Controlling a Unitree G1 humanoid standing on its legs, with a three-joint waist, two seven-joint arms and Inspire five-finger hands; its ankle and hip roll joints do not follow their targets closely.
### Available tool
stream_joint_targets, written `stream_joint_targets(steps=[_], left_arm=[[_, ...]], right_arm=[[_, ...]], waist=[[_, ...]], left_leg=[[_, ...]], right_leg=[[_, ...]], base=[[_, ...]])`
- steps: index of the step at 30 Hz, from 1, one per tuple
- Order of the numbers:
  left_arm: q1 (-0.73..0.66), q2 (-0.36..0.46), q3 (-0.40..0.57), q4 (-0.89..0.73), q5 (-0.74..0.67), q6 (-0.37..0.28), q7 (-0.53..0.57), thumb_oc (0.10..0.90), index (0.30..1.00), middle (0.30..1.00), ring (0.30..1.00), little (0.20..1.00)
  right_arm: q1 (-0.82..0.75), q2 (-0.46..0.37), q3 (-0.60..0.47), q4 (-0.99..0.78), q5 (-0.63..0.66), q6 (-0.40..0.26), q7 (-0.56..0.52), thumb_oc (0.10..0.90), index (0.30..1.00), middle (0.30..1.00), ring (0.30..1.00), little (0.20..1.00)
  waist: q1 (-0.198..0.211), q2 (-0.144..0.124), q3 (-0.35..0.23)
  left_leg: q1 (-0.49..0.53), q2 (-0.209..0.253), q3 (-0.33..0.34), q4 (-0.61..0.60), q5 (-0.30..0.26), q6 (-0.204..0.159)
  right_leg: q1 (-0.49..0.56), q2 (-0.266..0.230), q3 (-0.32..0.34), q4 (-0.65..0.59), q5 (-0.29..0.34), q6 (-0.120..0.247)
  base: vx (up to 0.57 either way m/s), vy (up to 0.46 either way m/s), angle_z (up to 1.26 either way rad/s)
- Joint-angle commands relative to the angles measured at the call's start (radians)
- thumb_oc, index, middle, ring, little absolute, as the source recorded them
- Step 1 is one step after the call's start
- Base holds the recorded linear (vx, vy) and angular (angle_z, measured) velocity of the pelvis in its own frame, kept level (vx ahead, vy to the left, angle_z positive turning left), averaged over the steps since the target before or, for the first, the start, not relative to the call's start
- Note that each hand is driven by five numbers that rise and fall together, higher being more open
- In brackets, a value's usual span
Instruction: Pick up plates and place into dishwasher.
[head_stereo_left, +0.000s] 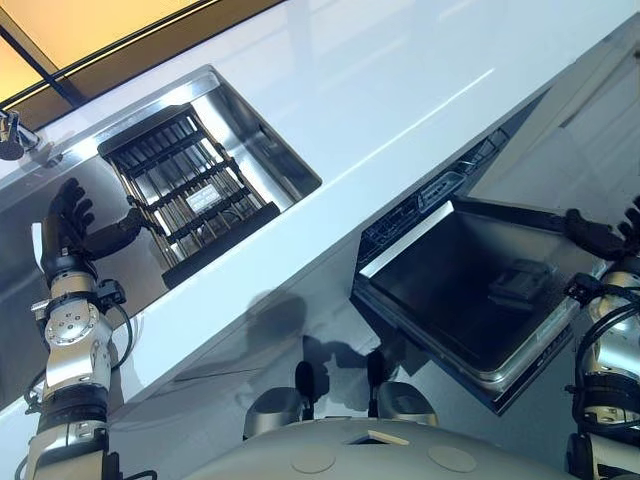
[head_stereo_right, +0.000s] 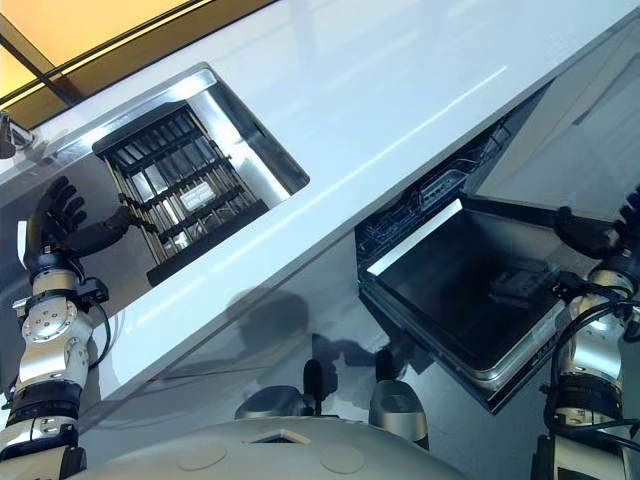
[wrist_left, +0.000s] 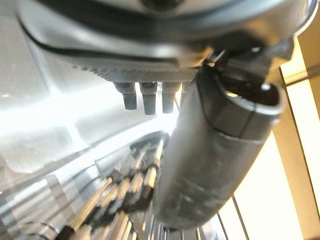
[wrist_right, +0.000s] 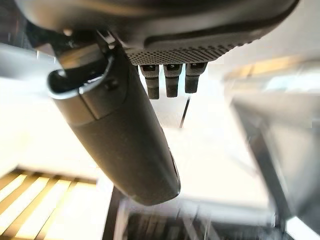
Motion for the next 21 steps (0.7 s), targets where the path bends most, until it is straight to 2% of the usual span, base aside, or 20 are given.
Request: stream_joint_targets(steps=[1,4,12,17,19,21], left_arm=[[-0.065,0.072,-0.046,0.013,-0.01,-0.123,-0.005,0.8,0.9,0.9,0.9,0.9],[-0.079,0.079,-0.056,0.018,-0.011,-0.12,-0.011,0.8,0.9,0.9,0.9,0.9],[-0.074,0.082,-0.049,0.0,-0.075,-0.119,-0.121,0.8,0.9,0.9,0.9,0.9],[-0.082,0.064,-0.042,0.001,-0.164,-0.129,-0.155,0.8,0.9,0.9,0.9,0.9],[-0.107,0.053,-0.049,0.008,-0.228,-0.18,-0.149,0.8,0.9,0.9,0.9,0.9],[-0.136,0.051,-0.056,0.0,-0.27,-0.216,-0.138,0.8,0.9,0.9,0.9,0.9]], right_arm=[[-0.034,-0.108,-0.073,0.006,-0.031,-0.079,-0.137,0.8,0.9,0.9,0.9,0.9],[-0.03,-0.1,-0.092,0.047,0.009,-0.06,-0.173,0.8,0.9,0.9,0.9,0.9],[-0.002,-0.029,-0.102,0.115,0.206,-0.033,-0.062,0.8,0.9,0.9,0.9,0.9],[-0.019,-0.005,-0.067,0.15,0.486,0.015,0.213,0.8,0.9,0.9,0.9,0.9],[-0.053,-0.008,-0.042,0.181,0.605,0.007,0.344,0.8,0.9,0.9,0.9,0.9],[-0.092,-0.023,-0.033,0.216,0.708,-0.002,0.429,0.8,0.9,0.9,0.9,0.9]], waist=[[-0.018,-0.002,-0.105],[-0.028,-0.002,-0.113],[-0.036,0.008,-0.103],[-0.039,0.025,-0.066],[-0.043,0.04,-0.013],[-0.046,0.051,0.035]], left_leg=[[-0.014,-0.065,0.006,0.032,-0.124,0.048],[-0.009,-0.068,0.02,0.028,-0.127,0.051],[0.004,-0.073,0.037,0.024,-0.143,0.061],[-0.022,-0.078,0.039,0.052,-0.147,0.068],[-0.081,-0.084,0.042,0.091,-0.146,0.068],[-0.155,-0.085,0.053,0.152,-0.149,0.069]], right_leg=[[-0.036,0.02,-0.03,0.158,-0.188,0.066],[-0.039,0.019,-0.015,0.153,-0.179,0.074],[-0.051,0.006,-0.006,0.152,-0.167,0.086],[-0.108,-0.012,-0.012,0.216,-0.176,0.092],[-0.169,-0.022,-0.007,0.263,-0.187,0.088],[-0.232,-0.025,0.005,0.301,-0.19,0.079]], base=[[-0.03,0.025,-0.12],[-0.02,0.027,-0.16],[0.01,0.007,-0.15],[0.0,0.007,-0.07],[-0.22,0.061,-0.11],[-0.3,0.02,-0.09]])
